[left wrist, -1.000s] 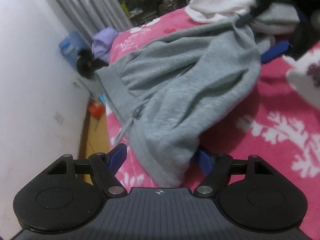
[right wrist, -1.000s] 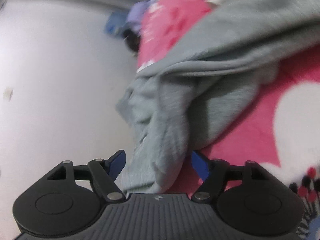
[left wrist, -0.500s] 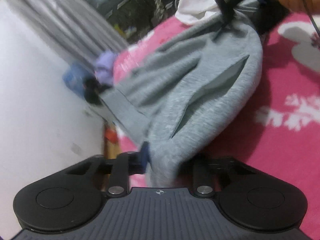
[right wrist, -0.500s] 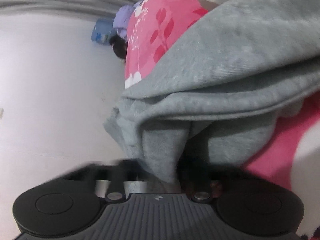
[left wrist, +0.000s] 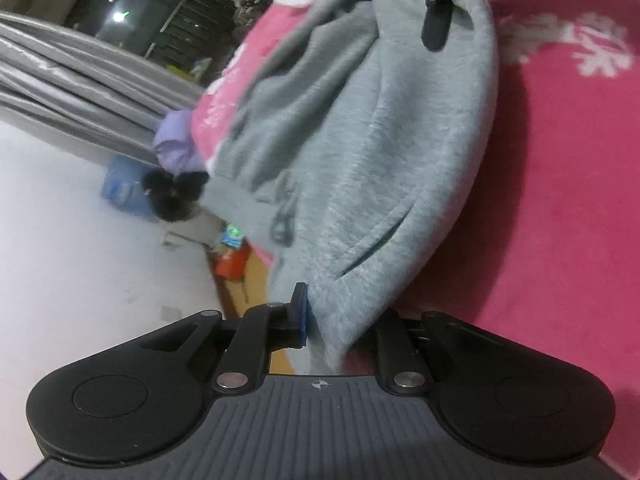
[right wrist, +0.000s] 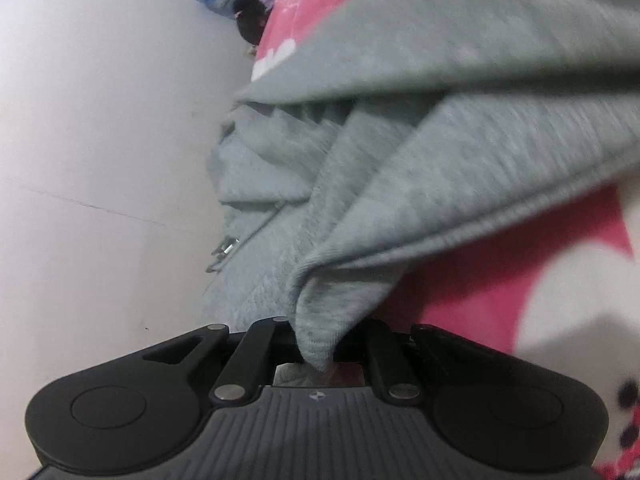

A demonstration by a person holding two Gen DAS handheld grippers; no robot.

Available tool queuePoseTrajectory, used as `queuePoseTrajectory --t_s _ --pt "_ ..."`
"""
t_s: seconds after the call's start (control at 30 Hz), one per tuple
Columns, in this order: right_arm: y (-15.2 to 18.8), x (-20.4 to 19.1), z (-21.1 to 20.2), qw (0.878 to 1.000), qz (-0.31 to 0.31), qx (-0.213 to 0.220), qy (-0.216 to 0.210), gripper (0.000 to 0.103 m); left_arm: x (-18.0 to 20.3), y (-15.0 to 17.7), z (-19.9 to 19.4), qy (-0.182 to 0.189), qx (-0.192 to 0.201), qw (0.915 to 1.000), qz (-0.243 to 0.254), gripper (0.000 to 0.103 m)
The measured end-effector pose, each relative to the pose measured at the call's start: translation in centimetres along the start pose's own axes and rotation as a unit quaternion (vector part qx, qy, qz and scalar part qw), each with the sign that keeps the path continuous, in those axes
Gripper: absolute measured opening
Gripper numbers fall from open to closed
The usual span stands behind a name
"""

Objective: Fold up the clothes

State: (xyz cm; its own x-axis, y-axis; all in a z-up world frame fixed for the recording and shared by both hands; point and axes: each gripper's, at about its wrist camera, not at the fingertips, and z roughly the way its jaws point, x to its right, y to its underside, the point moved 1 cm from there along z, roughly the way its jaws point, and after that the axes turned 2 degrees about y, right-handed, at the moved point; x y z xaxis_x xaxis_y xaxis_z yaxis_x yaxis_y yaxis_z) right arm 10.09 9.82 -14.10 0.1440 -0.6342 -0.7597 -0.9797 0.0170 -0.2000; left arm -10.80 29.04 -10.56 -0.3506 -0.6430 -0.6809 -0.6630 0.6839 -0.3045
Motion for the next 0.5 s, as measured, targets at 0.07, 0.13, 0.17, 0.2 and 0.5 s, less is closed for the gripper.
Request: queuePoseTrajectory --t_s 0.07,0.13,0.17,0.2,0.5 --pt "0.1 -0.1 -0.3 1.0 -0.008 -0.001 0.002 0.013 -0.3 -0.1 0.4 0.018 -0.013 0.9997 -0.008 0.013" --pt "-0.3 0.3 0.2 1.0 -0.011 -0.01 0.013 0.019 -0.2 -0.2 0.8 0.032 -0.027 0.9991 -0.003 0.02" --pt "-0.6 0.6 0.3 1.0 -0.002 -0.018 0.008 0.022 -0.3 -0.2 1.0 0.042 -0.038 0.9984 -0.002 0.024" --pt "-0.7 0.9 0.1 1.0 0.007 -0.022 -0.001 0.03 -0.3 -0.1 1.0 0.046 -0.045 0.9979 -0.004 0.026" --pt "-0.2 3.2 -8.3 0.999 -0.023 -0.006 0.031 0.069 -2.3 3.5 -1.2 0.063 -0.104 0.9899 -0.074 0.046"
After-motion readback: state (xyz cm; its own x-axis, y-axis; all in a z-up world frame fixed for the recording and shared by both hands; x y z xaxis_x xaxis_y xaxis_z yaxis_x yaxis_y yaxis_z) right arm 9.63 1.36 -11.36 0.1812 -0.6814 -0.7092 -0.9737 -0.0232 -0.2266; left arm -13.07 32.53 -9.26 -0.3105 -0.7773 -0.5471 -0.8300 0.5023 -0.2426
